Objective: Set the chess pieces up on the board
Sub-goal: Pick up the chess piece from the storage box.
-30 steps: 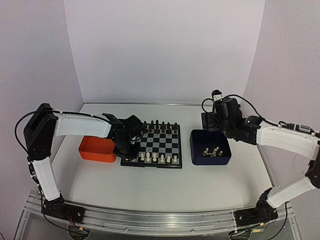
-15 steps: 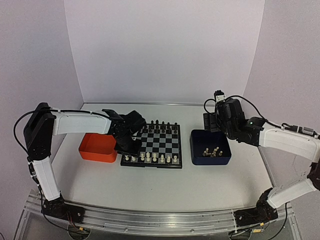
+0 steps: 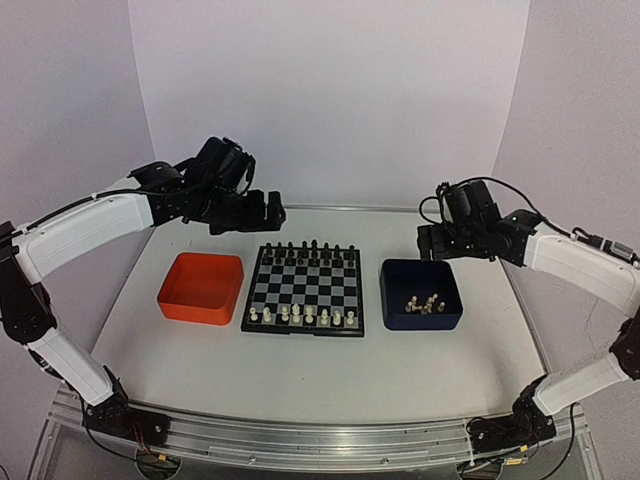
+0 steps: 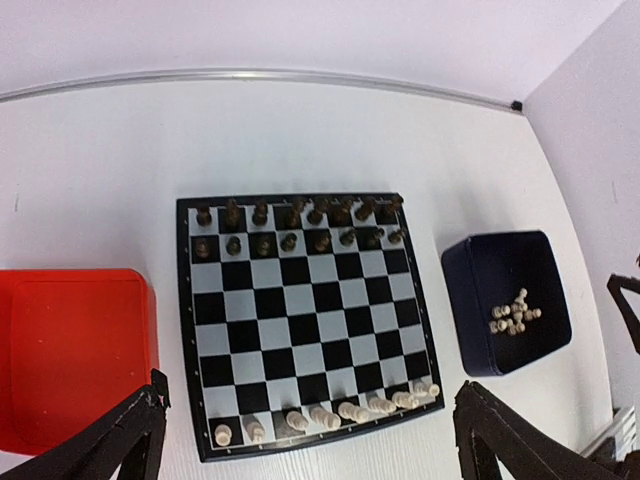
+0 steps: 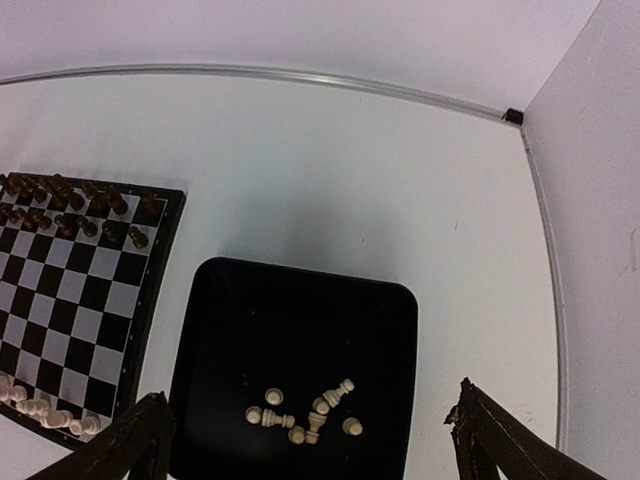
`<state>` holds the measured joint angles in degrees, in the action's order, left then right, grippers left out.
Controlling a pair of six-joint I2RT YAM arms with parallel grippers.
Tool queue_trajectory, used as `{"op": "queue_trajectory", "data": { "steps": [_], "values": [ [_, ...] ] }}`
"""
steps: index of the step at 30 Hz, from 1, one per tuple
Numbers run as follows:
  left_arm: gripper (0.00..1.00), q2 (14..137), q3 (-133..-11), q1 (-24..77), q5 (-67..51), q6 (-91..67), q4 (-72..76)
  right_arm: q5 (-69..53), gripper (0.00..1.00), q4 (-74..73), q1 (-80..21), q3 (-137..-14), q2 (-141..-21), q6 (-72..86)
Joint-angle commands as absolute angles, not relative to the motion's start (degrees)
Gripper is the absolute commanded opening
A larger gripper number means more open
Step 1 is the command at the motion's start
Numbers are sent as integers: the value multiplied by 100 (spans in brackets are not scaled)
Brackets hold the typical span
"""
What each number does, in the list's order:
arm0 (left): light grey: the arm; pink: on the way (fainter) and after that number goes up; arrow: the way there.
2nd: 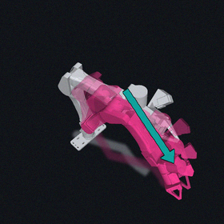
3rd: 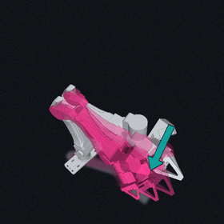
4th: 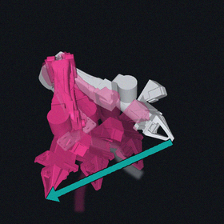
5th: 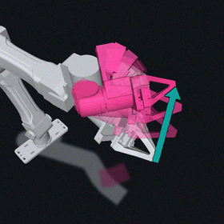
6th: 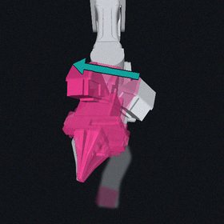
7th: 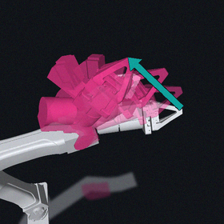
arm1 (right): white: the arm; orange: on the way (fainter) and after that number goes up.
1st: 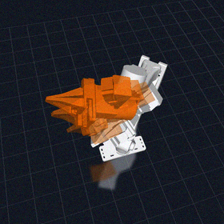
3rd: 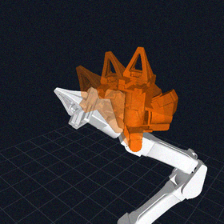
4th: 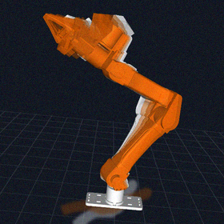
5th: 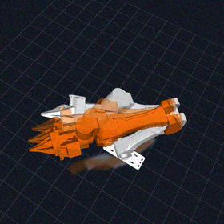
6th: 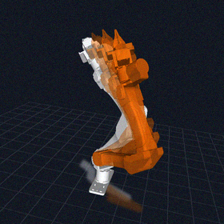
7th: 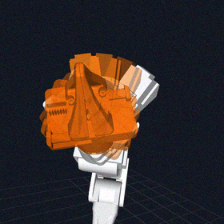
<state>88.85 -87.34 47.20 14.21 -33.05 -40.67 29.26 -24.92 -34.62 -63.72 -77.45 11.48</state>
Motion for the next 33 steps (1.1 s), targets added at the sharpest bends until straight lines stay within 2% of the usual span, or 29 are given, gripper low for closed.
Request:
{"op": "queue_trajectory", "data": {
  "steps": [1,4,13,23,33],
  "values": [
    [100,8904,-8694,4193,1500,-3381,-3592,986,90,-3897,-2733,-6893,-8248,1716],
    [100,8987,-8609,3989,1351,-3466,-3499,380,85,-4139,-2509,-7054,-8657,1659],
    [100,9239,-8554,3858,1389,-3637,-3565,623,66,-4228,-2480,-7767,-10062,1215],
    [100,9484,-8509,3815,1448,-3794,-3693,493,37,-4259,-2485,-8164,-11063,1110],
    [100,9657,-8599,3781,1425,-3714,-3728,269,32,-4388,-2484,-8190,-11464,1289]
  ]
}}
